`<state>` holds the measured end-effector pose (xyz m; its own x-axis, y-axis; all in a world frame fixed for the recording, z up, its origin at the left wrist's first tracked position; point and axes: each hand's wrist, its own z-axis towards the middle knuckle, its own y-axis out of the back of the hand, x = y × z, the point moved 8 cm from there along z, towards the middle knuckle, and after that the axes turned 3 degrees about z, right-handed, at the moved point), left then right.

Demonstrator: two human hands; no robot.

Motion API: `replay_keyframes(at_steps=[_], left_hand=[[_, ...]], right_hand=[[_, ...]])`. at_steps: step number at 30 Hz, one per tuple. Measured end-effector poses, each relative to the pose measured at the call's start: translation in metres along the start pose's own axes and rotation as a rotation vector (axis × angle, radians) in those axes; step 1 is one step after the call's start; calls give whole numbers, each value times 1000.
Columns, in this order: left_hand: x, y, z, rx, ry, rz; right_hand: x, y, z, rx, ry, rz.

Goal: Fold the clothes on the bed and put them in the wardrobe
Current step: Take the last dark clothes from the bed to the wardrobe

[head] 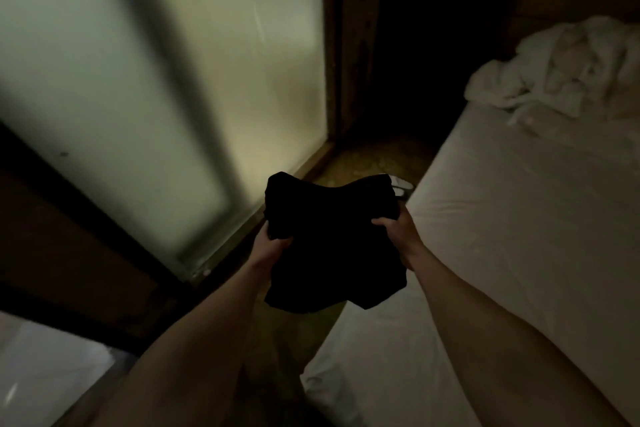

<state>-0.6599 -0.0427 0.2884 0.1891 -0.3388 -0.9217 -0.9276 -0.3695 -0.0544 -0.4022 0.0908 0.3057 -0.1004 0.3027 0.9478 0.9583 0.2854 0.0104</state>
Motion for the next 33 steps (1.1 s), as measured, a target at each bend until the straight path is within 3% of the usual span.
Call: replay_keyframes(at_steps=[5,14,20,33], left_hand=[[-23,85,-32,-153,-52,-55],[-37,267,-98,-434,-86,-129],[-9,404,-154,-517,-66,-258],[37,597,-307,-750,-94,-375]], right_hand=[[53,-100,-18,133,92,-31],[87,-296,-48,334,165,-122],[82,-443,-82,501,179,-147],[22,-725,-177,853,151,-161]])
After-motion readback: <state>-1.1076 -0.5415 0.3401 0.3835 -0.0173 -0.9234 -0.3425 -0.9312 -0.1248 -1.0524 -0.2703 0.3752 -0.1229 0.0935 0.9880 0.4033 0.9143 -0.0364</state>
